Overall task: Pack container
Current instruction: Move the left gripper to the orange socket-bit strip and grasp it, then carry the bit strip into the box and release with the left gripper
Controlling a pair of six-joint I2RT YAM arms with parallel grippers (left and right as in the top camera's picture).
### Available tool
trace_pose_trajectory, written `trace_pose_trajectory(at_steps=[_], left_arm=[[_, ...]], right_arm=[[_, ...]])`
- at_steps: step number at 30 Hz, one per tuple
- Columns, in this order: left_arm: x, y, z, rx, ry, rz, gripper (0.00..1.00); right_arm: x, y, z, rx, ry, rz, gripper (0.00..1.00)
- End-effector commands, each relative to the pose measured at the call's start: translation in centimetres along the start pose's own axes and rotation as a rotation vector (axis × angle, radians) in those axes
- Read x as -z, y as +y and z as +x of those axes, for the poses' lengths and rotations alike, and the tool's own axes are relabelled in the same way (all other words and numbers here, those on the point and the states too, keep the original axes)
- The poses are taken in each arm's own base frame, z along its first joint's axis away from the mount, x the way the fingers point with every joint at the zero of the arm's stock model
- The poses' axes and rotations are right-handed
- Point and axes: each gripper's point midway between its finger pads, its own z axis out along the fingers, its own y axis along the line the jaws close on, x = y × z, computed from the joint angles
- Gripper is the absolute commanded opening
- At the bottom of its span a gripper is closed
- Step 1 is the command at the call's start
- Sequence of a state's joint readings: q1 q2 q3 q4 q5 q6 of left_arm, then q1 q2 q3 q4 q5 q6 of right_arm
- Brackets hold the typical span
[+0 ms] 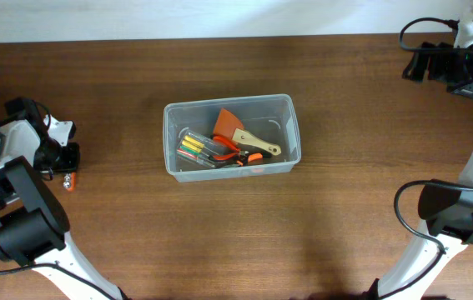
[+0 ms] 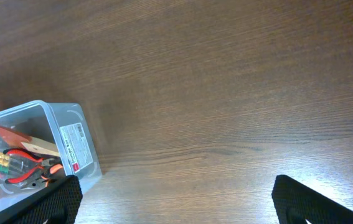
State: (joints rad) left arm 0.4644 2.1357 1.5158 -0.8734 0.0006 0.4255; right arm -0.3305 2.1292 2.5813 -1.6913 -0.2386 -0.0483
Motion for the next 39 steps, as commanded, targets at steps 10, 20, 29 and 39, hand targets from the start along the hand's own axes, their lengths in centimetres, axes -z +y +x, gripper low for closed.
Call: trace_pose_trajectory(at_steps=[10, 20, 29, 39], left_arm=[[8.3, -2.4, -3.9, -0.041, 0.008, 0.026, 0.02], [23.3, -18.1, -8.7, -0.591, -0.314, 0.080, 0.02], [19.0, -35.8, -2.8, -1.355, -0.215, 0.150, 0.02], [10.1, -41.6, -1.7, -1.527, -0.204, 0.169, 0.02]], right_arm=[[-0.4, 0.3, 0.1, -0.005, 0.010, -0.017, 0.98], [-0.4, 0.3, 0.1, -0.005, 0.010, -0.017, 0.98], [-0.4, 0.3, 0.1, -0.005, 0.010, -0.017, 0.98], [-0.4, 0.3, 0.1, -0.005, 0.010, -0.017, 0.98]])
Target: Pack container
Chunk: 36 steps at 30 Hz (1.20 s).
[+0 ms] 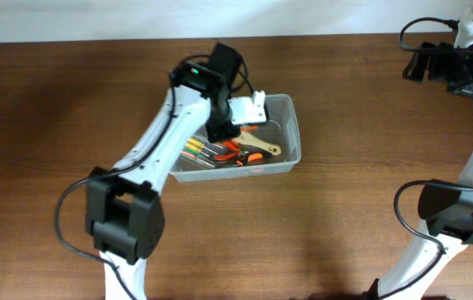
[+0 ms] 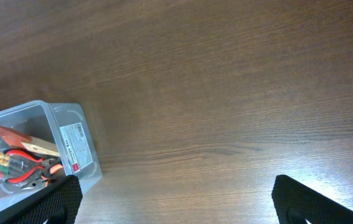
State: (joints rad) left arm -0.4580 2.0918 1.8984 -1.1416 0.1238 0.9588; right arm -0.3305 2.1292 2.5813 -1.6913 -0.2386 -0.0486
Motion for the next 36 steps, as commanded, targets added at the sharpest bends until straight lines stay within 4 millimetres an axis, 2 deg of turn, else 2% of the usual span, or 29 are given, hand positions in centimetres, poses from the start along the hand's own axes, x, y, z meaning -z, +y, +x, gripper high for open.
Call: trace_pose_trajectory(at_steps=[1, 2, 4, 5, 9, 12, 15, 17, 19, 22, 23, 25, 26, 27, 31, 36], left_arm=[[-3.6, -1.4, -0.2, -0.074, 0.023, 0.059, 0.02], [-4.1, -1.6, -0.2, -0.077, 0.028, 0.068, 0.09], [-4.7, -2.0, -0.3, -0.084, 0.040, 0.080, 0.52], [-4.8, -2.0, -0.3, -0.090, 0.051, 0.073, 0.99], [-3.9, -0.5, 0.4, -0.046, 0.156, -0.043, 0.99], [-1.2, 2.1, 0.1, 0.100, 0.179, -0.193, 0.99], [3.5, 4.1, -1.1, 0.276, 0.086, -0.297, 0.99], [7.4, 4.9, -1.2, 0.369, 0.029, -0.350, 0.99], [11.8, 5.4, -0.7, 0.450, -0.024, -0.399, 0.99], [18.1, 5.6, 1.2, 0.617, -0.109, -0.472, 0.99], [20.3, 5.6, 2.5, 0.715, -0.145, -0.499, 0.99], [23.4, 5.3, 5.7, 0.917, -0.190, -0.535, 0.99], [25.3, 4.8, 9.1, 1.076, -0.193, -0.557, 0.99], [26.0, 4.6, 11.0, 1.137, -0.182, -0.569, 0.99], [27.5, 4.0, 18.5, 1.305, -0.075, -0.616, 0.99], [28.1, 3.3, 24.9, 1.486, -0.004, -0.642, 0.99]], right_arm=[[-0.4, 0.3, 0.1, -0.006, 0.010, -0.017, 0.98], [-0.4, 0.3, 0.1, -0.006, 0.010, -0.017, 0.98], [-0.4, 0.3, 0.1, -0.006, 0.010, -0.017, 0.98], [-0.4, 0.3, 0.1, -0.006, 0.010, -0.017, 0.98], [-0.4, 0.3, 0.1, -0.006, 0.010, -0.017, 0.98], [-0.4, 0.3, 0.1, -0.006, 0.010, -0.017, 0.98], [-0.4, 0.3, 0.1, -0.006, 0.010, -0.017, 0.98], [-0.4, 0.3, 0.1, -0.006, 0.010, -0.017, 0.98], [-0.4, 0.3, 0.1, -0.006, 0.010, -0.017, 0.98], [-0.4, 0.3, 0.1, -0.006, 0.010, -0.017, 0.98], [-0.4, 0.3, 0.1, -0.006, 0.010, -0.017, 0.98], [-0.4, 0.3, 0.1, -0.006, 0.010, -0.017, 0.98], [-0.4, 0.3, 0.1, -0.006, 0.010, -0.017, 0.98], [-0.4, 0.3, 0.1, -0.006, 0.010, -0.017, 0.98], [-0.4, 0.3, 0.1, -0.006, 0.010, -0.017, 0.98], [-0.3, 0.9, 0.1, 0.007, 0.008, -0.021, 0.98]])
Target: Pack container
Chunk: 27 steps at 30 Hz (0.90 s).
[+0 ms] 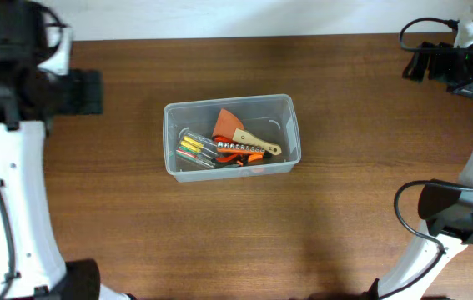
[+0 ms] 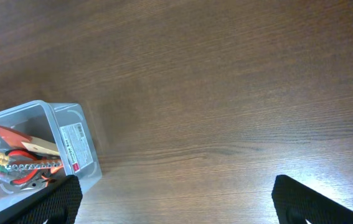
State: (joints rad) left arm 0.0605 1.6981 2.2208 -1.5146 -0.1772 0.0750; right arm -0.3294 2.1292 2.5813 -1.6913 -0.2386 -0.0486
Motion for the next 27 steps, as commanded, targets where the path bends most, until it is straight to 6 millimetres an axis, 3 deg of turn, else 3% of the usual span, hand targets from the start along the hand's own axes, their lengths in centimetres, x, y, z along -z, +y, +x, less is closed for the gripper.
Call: trace_pose_trajectory(at_steps=[1, 5, 10, 13, 16, 19, 22, 26, 27], left_arm=[[-1.6, 4.5, 1.3, 0.161, 0.059, -0.069, 0.99], [-1.7, 6.9, 1.9, 0.216, 0.067, -0.104, 0.99], [-1.7, 7.8, 2.2, 0.238, 0.072, -0.118, 0.99], [-1.7, 7.8, 2.2, 0.238, 0.072, -0.118, 0.99], [-1.7, 7.8, 2.2, 0.238, 0.071, -0.118, 0.99], [-1.7, 7.8, 2.2, 0.238, 0.071, -0.118, 0.99], [-1.7, 7.8, 2.2, 0.238, 0.071, -0.118, 0.99], [-1.7, 7.8, 2.2, 0.238, 0.071, -0.118, 0.99], [-1.7, 7.8, 2.2, 0.238, 0.071, -0.118, 0.99]], right_arm=[[0.3, 1.9, 0.2, 0.029, -0.005, -0.027, 0.98], [2.6, 5.9, 0.8, 0.119, -0.054, -0.055, 0.98], [7.5, 13.4, 3.5, 0.300, -0.150, -0.131, 0.98], [11.8, 17.5, 6.3, 0.416, -0.232, -0.195, 0.98], [16.9, 19.8, 9.7, 0.505, -0.335, -0.258, 0.98], [20.1, 19.1, 12.7, 0.525, -0.395, -0.277, 0.98], [21.8, 17.5, 16.3, 0.525, -0.412, -0.279, 0.98], [21.4, 14.9, 21.6, 0.521, -0.385, -0.262, 0.98], [21.2, 14.0, 22.1, 0.513, -0.396, -0.227, 0.98]])
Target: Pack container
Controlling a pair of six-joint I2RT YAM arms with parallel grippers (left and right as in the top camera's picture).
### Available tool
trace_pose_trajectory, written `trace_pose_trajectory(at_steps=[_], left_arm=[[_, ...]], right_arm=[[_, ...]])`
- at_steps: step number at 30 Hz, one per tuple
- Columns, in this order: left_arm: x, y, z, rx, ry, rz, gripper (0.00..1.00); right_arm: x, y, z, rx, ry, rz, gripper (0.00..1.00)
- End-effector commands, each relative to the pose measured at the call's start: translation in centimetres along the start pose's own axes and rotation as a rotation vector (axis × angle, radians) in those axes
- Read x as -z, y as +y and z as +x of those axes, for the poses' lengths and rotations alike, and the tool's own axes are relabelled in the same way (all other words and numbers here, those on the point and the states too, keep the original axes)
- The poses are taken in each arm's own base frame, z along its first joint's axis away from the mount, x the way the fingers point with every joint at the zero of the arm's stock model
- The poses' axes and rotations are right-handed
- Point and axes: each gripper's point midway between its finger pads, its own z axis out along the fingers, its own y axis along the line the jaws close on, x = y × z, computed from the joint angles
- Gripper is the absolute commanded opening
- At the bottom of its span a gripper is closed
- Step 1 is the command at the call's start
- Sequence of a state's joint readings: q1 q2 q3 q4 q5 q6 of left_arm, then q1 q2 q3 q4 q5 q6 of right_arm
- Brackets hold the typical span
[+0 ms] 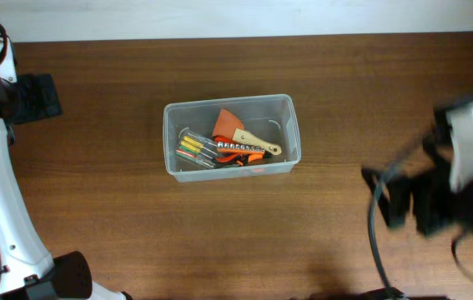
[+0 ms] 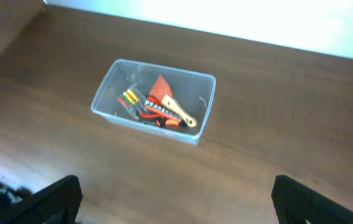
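Note:
The clear plastic container (image 1: 172, 117) stands mid-table and holds an orange scraper with a wooden handle (image 1: 244, 133), red pliers, yellow-handled screwdrivers (image 1: 191, 148) and a strip of metal bits. The right wrist view shows the whole container (image 2: 205, 121) from a distance, with my right gripper (image 2: 176, 204) open and empty, its fingers (image 2: 53, 198) wide apart. My right arm (image 1: 449, 187) is a blur at the front right. My left gripper (image 1: 34, 98) hangs at the far left edge, and its jaws cannot be made out.
Bare brown wooden table (image 1: 344, 75) surrounds the container on all sides. A pale wall runs along the far edge. The left arm's white link runs down the left border of the overhead view.
My right arm left the back right corner and is now blurred at the front right. Its camera now sees the whole container from afar. My left gripper shifted a little further left.
My left gripper was first at the table's left side beside a small orange and silver item. Then it was over the container. Later it stood back at the far left, with a strip of metal bits new in the container. Now the right arm has moved.

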State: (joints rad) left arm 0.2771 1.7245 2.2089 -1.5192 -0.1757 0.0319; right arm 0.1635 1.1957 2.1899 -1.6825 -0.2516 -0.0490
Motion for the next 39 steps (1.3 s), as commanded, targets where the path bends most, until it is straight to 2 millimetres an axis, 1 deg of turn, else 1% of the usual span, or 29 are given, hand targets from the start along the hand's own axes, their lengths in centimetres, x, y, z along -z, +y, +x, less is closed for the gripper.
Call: trace_pose_trajectory(at_steps=[1, 2, 5, 7, 10, 12, 15, 16, 19, 20, 23, 24, 27, 30, 34, 39], left_arm=[[0.2, 0.3, 0.0, 0.022, -0.008, -0.007, 0.99], [0.2, 0.3, 0.0, 0.022, -0.008, -0.007, 0.99], [0.2, 0.3, 0.0, 0.022, -0.008, -0.007, 0.99], [0.2, 0.3, 0.0, 0.022, -0.008, -0.007, 0.99], [0.2, 0.3, 0.0, 0.022, -0.008, -0.007, 0.99], [0.2, 0.3, 0.0, 0.022, -0.008, -0.007, 0.99], [0.2, 0.3, 0.0, 0.022, -0.008, -0.007, 0.99], [0.2, 0.3, 0.0, 0.022, -0.008, -0.007, 0.99], [0.2, 0.3, 0.0, 0.022, -0.008, -0.007, 0.99], [0.2, 0.3, 0.0, 0.022, -0.008, -0.007, 0.99], [0.2, 0.3, 0.0, 0.022, -0.008, -0.007, 0.99], [0.2, 0.3, 0.0, 0.022, -0.008, -0.007, 0.99], [0.2, 0.3, 0.0, 0.022, -0.008, -0.007, 0.99], [0.2, 0.3, 0.0, 0.022, -0.008, -0.007, 0.99], [0.2, 0.3, 0.0, 0.022, -0.008, -0.007, 0.99], [0.2, 0.3, 0.0, 0.022, -0.008, -0.007, 0.99]], right_arm=[[0.1, -1.2, 3.9, -0.012, 0.046, 0.079, 0.98], [0.4, -1.9, 5.2, -0.011, 0.041, 0.124, 0.98], [1.0, -4.0, 7.8, -0.023, 0.002, 0.260, 0.98], [0.8, -4.8, 8.4, -0.021, -0.068, 0.310, 0.98], [-0.4, -5.1, 8.2, -0.008, -0.209, 0.313, 0.98], [-2.0, -5.1, 8.7, 0.006, -0.282, 0.291, 0.98], [-4.6, -5.5, 10.9, 0.010, -0.308, 0.283, 0.98], [-5.9, -5.8, 12.1, 0.008, -0.299, 0.283, 0.98], [-9.0, -6.6, 14.9, 0.002, -0.262, 0.281, 0.98], [-10.4, -6.9, 16.0, -0.001, -0.247, 0.280, 0.98], [-13.2, -7.6, 18.2, -0.003, -0.231, 0.280, 0.98], [-14.6, -8.1, 19.2, -0.005, -0.231, 0.291, 0.98], [-16.7, -8.8, 20.8, -0.005, -0.238, 0.304, 0.98], [-18.2, -9.2, 22.1, -0.002, -0.259, 0.304, 0.98], [-19.5, -9.4, 23.4, 0.003, -0.286, 0.305, 0.98], [-20.7, -9.7, 24.9, -0.002, -0.257, 0.304, 0.98]])
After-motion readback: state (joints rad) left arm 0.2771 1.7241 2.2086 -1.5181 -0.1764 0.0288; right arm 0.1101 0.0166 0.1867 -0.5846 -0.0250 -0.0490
